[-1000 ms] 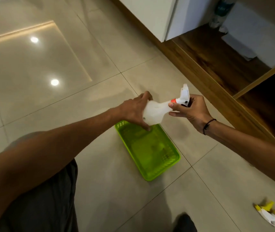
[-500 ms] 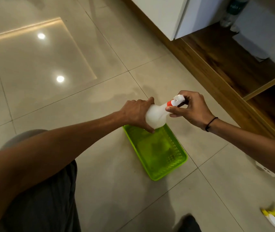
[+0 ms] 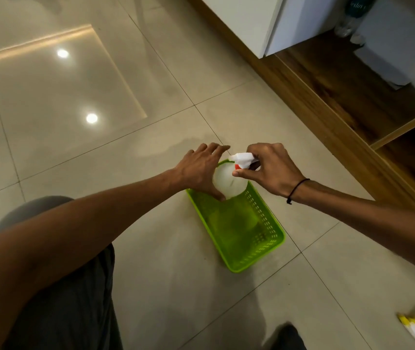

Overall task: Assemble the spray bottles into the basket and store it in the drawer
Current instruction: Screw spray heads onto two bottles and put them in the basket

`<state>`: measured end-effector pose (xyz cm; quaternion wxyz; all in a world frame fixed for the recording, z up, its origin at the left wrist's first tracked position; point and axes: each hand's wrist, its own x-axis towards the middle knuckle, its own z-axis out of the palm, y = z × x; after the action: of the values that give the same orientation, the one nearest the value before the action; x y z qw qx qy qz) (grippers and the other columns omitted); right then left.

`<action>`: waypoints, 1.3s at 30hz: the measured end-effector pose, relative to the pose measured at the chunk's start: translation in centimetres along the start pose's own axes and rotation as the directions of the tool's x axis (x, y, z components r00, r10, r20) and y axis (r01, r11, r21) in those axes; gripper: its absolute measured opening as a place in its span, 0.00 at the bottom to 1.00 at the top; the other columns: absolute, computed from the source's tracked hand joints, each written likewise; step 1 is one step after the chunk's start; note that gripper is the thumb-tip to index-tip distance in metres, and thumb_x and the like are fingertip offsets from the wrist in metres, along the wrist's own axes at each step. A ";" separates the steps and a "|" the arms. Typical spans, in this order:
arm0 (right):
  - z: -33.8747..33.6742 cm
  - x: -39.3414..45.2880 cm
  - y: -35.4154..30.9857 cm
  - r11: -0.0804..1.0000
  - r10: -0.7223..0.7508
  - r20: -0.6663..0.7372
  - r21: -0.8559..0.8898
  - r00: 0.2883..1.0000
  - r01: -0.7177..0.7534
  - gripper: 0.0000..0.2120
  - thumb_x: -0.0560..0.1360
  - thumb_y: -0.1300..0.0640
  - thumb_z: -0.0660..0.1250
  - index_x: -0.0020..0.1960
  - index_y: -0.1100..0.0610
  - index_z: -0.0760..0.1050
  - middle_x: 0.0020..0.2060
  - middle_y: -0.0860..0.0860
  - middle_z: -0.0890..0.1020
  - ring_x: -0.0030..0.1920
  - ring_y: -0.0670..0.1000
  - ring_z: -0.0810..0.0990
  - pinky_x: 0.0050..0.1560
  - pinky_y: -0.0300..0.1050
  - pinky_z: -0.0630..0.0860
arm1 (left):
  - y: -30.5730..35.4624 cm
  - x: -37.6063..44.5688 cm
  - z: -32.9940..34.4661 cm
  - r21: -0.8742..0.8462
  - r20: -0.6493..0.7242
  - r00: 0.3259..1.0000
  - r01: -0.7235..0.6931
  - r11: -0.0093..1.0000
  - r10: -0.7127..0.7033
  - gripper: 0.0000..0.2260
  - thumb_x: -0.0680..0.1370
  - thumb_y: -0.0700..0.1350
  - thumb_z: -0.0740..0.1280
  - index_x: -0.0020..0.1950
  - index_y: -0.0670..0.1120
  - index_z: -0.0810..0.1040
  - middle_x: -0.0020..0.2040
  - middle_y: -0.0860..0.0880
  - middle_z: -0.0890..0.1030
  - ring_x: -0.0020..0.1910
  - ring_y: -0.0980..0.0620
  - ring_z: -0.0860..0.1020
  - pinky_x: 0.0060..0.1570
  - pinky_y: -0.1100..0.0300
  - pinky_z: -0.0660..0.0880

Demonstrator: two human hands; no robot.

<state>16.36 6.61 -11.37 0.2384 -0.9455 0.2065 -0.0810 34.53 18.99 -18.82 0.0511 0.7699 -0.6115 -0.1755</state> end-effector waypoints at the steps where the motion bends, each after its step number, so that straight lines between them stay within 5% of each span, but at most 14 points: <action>1: 0.4 0.1 -0.3 1.000 -0.010 -0.002 -0.021 1.000 0.010 0.21 0.73 0.44 0.79 0.42 0.61 0.78 0.39 0.56 0.83 0.41 0.60 0.81 0.43 0.57 0.79 | -0.2 -0.1 0.2 0.000 0.031 0.999 0.029 1.000 -0.029 0.63 0.58 0.76 0.77 0.84 0.49 0.57 0.76 0.46 0.73 0.71 0.41 0.75 0.61 0.44 0.78; 6: 2.8 0.9 -1.1 0.993 -0.035 0.043 -0.113 0.998 0.040 0.17 0.74 0.46 0.79 0.45 0.58 0.77 0.39 0.48 0.74 0.42 0.58 0.79 0.42 0.47 0.66 | -0.3 -0.8 2.1 -0.087 0.017 0.997 0.070 0.994 -0.069 0.44 0.65 0.68 0.81 0.72 0.48 0.70 0.60 0.48 0.84 0.57 0.41 0.83 0.49 0.50 0.78; 14: 4.2 0.8 -0.4 0.984 0.024 0.102 -0.179 0.994 -0.005 0.18 0.75 0.47 0.77 0.52 0.59 0.76 0.50 0.56 0.82 0.48 0.61 0.81 0.44 0.48 0.68 | -0.9 -1.2 1.9 -0.116 0.040 0.996 0.088 0.989 -0.084 0.45 0.65 0.66 0.82 0.75 0.47 0.70 0.61 0.46 0.83 0.58 0.41 0.82 0.49 0.49 0.79; 17: 3.6 0.5 -0.2 0.973 0.069 0.134 -0.228 0.989 -0.037 0.26 0.71 0.41 0.79 0.57 0.57 0.75 0.53 0.53 0.82 0.50 0.61 0.82 0.46 0.51 0.74 | -1.4 -1.0 0.3 -0.161 0.151 0.987 0.071 0.984 -0.047 0.47 0.67 0.61 0.83 0.79 0.46 0.66 0.70 0.44 0.80 0.66 0.42 0.79 0.59 0.46 0.80; 21: 3.0 -0.3 -0.2 0.943 0.109 0.117 -0.325 0.987 -0.066 0.46 0.66 0.31 0.77 0.75 0.55 0.68 0.65 0.53 0.81 0.57 0.62 0.84 0.52 0.55 0.80 | -2.0 -0.2 -2.6 -0.224 0.321 0.946 0.124 0.967 -0.047 0.41 0.73 0.47 0.81 0.81 0.46 0.65 0.73 0.43 0.77 0.68 0.43 0.78 0.67 0.47 0.78; 25: 1.5 -1.4 0.4 0.940 0.100 0.047 -0.331 0.994 -0.079 0.55 0.67 0.26 0.69 0.83 0.53 0.55 0.69 0.54 0.77 0.57 0.62 0.85 0.49 0.57 0.81 | -1.4 1.0 -5.5 -0.314 0.201 0.977 0.133 0.940 -0.071 0.24 0.75 0.40 0.75 0.72 0.45 0.78 0.62 0.46 0.86 0.57 0.47 0.86 0.63 0.52 0.80; 30: -1.4 -3.6 2.1 0.944 0.112 -0.034 -0.307 0.993 -0.117 0.46 0.68 0.22 0.64 0.77 0.48 0.62 0.62 0.51 0.80 0.45 0.59 0.85 0.47 0.57 0.83 | 0.9 3.7 -9.0 -0.440 -0.033 0.995 0.074 0.895 -0.098 0.12 0.78 0.41 0.70 0.61 0.48 0.85 0.49 0.49 0.89 0.49 0.50 0.87 0.50 0.61 0.78; 36: -3.9 -7.0 3.9 0.920 0.257 -0.104 -0.278 0.961 -0.276 0.34 0.71 0.24 0.64 0.62 0.50 0.69 0.51 0.49 0.84 0.47 0.61 0.83 0.47 0.55 0.80 | 8.0 6.7 -9.3 -0.529 -0.042 0.994 -0.107 0.841 0.100 0.09 0.78 0.45 0.71 0.57 0.50 0.86 0.46 0.51 0.89 0.41 0.52 0.88 0.46 0.64 0.80; 39: -5.0 -9.4 5.5 0.897 0.325 -0.116 -0.278 0.939 -0.344 0.30 0.73 0.27 0.64 0.59 0.52 0.72 0.47 0.49 0.84 0.46 0.60 0.82 0.46 0.53 0.79 | 12.8 7.8 -7.9 -0.460 0.013 0.978 -0.181 0.869 0.210 0.07 0.79 0.46 0.73 0.56 0.51 0.86 0.45 0.52 0.87 0.42 0.54 0.87 0.38 0.74 0.75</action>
<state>4.68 4.18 -10.16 0.0984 -0.9175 0.3835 -0.0388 26.88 7.25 -9.30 0.2286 0.6645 -0.6292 -0.3321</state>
